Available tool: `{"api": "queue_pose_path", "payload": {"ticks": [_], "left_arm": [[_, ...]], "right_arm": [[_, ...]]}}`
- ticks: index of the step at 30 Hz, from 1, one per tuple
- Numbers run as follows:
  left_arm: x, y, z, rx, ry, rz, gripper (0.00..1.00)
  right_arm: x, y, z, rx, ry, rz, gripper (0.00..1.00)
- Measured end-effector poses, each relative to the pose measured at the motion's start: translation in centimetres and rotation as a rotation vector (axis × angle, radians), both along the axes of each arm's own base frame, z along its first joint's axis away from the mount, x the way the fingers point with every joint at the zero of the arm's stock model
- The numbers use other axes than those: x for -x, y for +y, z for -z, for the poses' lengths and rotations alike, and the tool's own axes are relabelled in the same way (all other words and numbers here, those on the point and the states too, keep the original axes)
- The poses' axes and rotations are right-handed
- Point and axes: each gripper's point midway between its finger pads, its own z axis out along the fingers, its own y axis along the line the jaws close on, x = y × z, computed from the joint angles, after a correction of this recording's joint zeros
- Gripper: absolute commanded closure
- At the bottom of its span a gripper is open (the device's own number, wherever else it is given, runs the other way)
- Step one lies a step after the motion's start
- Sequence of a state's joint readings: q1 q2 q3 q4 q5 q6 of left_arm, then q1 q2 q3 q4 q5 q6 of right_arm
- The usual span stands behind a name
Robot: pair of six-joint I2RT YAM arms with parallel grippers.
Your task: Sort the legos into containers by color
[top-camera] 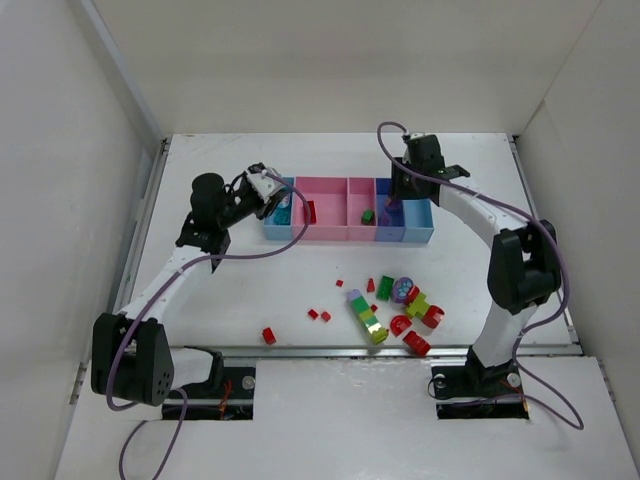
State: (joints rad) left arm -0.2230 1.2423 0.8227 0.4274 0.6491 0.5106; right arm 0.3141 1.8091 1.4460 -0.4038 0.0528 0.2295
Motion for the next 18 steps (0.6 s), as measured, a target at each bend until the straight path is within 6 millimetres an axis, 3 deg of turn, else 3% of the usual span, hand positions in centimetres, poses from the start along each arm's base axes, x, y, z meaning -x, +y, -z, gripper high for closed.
{"api": "queue_pose_path", "payload": {"ticks": [1, 8, 13, 18], "left_arm": [[0.0, 0.0, 0.0, 0.000, -0.001, 0.000, 1.00], [0.1, 0.0, 0.7, 0.000, 0.016, -0.001, 1.00], [-0.7, 0.3, 2.3, 0.065, 0.131, -0.069, 1.00], [-3.0, 1.3, 7.3, 0.125, 0.378, -0.237, 1.00]], "right_arm": [[0.1, 0.0, 0.2, 0.004, 0.010, -0.003, 0.48], [-0.5, 0.3, -1.4, 0.005, -0.022, -0.024, 0.26], [-0.6, 0.3, -1.6, 0.006, -0.024, -0.026, 0.26], [-0.6, 0.3, -1.8, 0.012, -0.025, -0.032, 0.26]]}}
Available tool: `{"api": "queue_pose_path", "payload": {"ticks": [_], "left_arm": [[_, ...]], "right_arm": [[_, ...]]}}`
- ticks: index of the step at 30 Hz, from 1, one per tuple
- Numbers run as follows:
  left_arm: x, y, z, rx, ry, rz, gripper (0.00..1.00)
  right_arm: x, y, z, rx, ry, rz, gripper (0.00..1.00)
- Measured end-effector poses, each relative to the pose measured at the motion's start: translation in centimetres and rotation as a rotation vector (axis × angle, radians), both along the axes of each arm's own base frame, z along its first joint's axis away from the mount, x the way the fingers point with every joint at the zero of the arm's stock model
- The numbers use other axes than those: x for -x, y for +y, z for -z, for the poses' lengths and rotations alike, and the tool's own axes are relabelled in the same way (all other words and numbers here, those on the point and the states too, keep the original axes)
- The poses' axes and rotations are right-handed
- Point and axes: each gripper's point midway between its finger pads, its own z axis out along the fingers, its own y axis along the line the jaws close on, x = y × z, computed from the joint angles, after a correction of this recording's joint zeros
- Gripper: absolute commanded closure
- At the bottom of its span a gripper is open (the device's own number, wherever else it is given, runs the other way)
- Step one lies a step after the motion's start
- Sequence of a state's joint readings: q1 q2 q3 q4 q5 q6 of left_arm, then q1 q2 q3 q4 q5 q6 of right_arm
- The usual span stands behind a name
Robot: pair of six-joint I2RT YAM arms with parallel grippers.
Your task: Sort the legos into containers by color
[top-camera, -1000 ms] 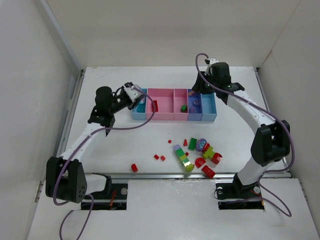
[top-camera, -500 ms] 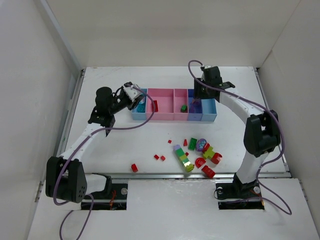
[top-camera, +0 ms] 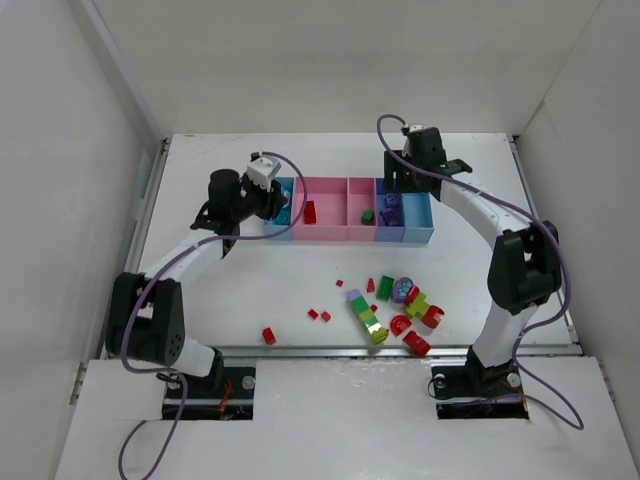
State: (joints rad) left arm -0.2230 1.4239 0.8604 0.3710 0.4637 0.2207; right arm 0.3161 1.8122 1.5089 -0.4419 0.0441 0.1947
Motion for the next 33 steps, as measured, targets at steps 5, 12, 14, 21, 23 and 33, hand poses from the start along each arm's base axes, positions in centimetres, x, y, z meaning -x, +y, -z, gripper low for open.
{"api": "queue_pose_path", "payload": {"ticks": [5, 12, 14, 21, 23, 33], "left_arm": [[-0.8, 0.8, 3.9, 0.022, 0.182, -0.116, 0.85], [-1.1, 0.9, 5.0, 0.007, 0.215, -0.176, 0.47], [-1.1, 0.8, 5.1, -0.002, 0.214, -0.176, 0.31], [-1.4, 0.8, 5.0, -0.019, 0.198, -0.174, 0.16], [-1.6, 0.9, 4.9, -0.034, 0.185, -0.169, 0.22], [2.0, 0.3, 0.9, -0.326, -0.100, 0.210, 0.39]], "right_arm": [[0.1, -0.1, -0.8, 0.001, -0.017, -0.006, 0.26], [0.8, -0.3, -2.4, -0.004, -0.051, -0.015, 0.26], [0.8, -0.3, -2.5, -0.003, -0.053, -0.017, 0.26], [1.1, -0.1, -2.3, 0.016, -0.052, -0.040, 0.26], [1.3, 0.3, -2.3, 0.031, -0.056, -0.057, 0.26], [7.1, 6.7, -3.1, 0.160, -0.054, -0.315, 0.07]]}}
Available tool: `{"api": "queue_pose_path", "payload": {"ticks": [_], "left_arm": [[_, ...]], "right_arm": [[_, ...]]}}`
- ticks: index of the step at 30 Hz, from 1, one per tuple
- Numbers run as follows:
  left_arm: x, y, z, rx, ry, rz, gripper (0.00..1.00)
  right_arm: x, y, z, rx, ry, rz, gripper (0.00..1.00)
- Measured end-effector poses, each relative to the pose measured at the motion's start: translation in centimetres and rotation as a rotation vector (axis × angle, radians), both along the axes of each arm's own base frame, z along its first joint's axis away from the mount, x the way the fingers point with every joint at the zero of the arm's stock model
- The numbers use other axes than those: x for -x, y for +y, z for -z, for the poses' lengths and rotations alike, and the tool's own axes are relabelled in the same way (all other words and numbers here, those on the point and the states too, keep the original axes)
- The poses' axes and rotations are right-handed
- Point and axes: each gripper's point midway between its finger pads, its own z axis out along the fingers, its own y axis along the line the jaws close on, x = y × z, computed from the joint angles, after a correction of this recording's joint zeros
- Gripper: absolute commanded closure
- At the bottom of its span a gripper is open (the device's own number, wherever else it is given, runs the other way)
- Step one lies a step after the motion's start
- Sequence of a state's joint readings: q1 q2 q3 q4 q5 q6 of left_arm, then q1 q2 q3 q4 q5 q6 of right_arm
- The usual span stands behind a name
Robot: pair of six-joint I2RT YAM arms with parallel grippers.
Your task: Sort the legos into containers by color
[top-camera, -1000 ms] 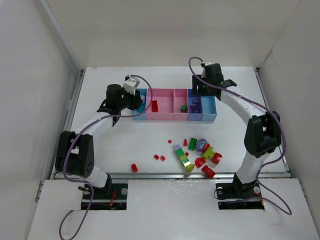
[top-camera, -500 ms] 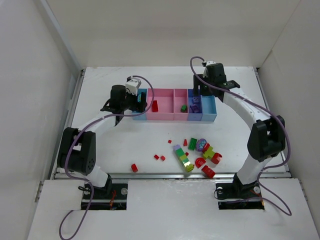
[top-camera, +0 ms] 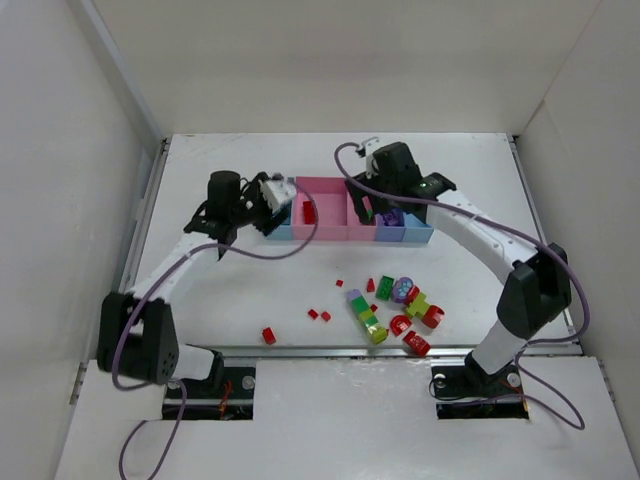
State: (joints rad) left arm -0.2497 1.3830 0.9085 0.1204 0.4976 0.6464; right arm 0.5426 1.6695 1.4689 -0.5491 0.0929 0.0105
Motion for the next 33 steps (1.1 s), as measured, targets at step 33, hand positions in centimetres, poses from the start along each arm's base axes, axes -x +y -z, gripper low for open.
{"api": "queue_pose_path", "payload": {"ticks": [33], "left_arm": [[23.9, 3.0, 11.3, -0.723, 0.265, 1.297, 0.31]], "right_arm": [[8.7, 1.5, 4.0, 0.025, 0.165, -0.147, 0.07]]}}
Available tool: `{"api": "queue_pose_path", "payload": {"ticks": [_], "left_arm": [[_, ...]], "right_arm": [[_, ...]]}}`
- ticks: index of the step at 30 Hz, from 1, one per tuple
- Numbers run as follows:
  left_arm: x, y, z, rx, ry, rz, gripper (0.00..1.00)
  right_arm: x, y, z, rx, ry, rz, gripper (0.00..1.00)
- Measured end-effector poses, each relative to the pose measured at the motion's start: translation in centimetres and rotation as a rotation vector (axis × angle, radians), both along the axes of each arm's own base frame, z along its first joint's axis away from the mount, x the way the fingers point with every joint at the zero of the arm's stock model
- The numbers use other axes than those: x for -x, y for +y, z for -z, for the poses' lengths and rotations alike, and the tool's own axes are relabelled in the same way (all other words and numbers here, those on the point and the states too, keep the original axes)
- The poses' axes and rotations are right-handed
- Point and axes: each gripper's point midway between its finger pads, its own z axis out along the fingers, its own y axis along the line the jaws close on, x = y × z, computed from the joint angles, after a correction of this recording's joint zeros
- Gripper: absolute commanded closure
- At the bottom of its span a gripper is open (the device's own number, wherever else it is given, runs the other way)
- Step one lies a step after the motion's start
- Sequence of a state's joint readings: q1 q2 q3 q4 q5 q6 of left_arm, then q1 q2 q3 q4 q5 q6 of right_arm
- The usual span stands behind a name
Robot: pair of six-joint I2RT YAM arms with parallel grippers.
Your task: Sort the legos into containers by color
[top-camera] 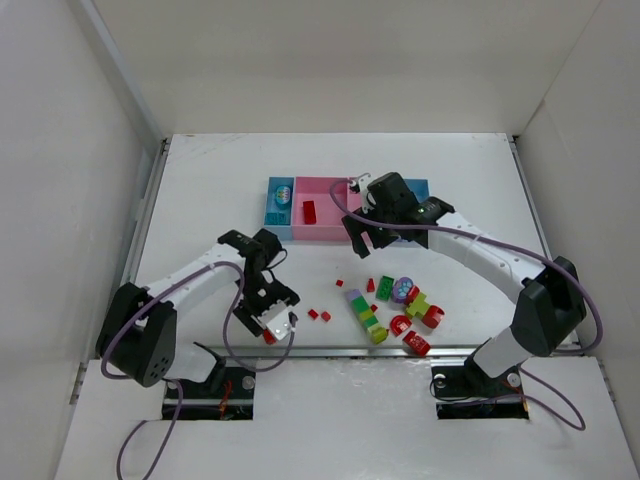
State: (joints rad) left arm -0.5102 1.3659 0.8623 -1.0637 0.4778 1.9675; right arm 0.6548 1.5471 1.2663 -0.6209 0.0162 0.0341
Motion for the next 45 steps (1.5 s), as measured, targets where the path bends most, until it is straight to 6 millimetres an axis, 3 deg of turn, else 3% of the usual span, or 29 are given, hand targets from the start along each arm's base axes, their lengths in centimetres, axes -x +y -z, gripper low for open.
{"api": "queue_pose_path", "payload": {"ticks": [5, 11, 17, 26, 29, 35, 37, 39, 42, 45], "left_arm": [[3.0, -0.9, 1.0, -0.004, 0.060, 0.097, 0.32], [5.0, -0.1, 2.3, -0.029, 0.111, 0.120, 0.39], [3.6, -1.3, 3.3, 0.025, 0.039, 0.127, 0.51], [4.0, -3.0, 3.9, 0.045, 0.027, 0.208, 0.83], [4.1, -3.1, 3.9, 0.046, 0.026, 0.217, 1.00], [3.7, -3.9, 3.5, 0.065, 0.029, 0.217, 1.00], [2.3, -5.9, 2.1, 0.121, 0.002, 0.206, 1.00], [-0.5, -9.1, -0.9, 0.210, -0.046, 0.120, 1.00], [-6.2, -14.4, -7.5, 0.413, -0.144, -0.096, 1.00], [-12.4, -17.4, -13.3, 0.614, -0.223, -0.403, 1.00]], "right_arm": [[0.7, -0.2, 0.0, -0.013, 0.004, 0.000, 0.07], [3.0, -1.7, -0.6, -0.054, -0.014, 0.016, 0.06], [4.0, -2.4, -1.1, -0.091, -0.034, 0.034, 0.06], [5.4, -3.4, -1.4, -0.129, -0.048, 0.063, 0.06], [5.7, -3.8, -2.1, -0.143, -0.071, 0.071, 0.06], [5.7, -4.0, -2.4, -0.146, -0.086, 0.080, 0.01], [5.4, -4.0, -2.4, -0.137, -0.089, 0.088, 0.00], [4.8, -4.0, -2.4, -0.128, -0.088, 0.102, 0.00], [2.8, -4.0, -3.1, -0.134, -0.098, 0.139, 0.00], [-0.4, -4.5, -4.0, -0.148, -0.118, 0.214, 0.00]]}}
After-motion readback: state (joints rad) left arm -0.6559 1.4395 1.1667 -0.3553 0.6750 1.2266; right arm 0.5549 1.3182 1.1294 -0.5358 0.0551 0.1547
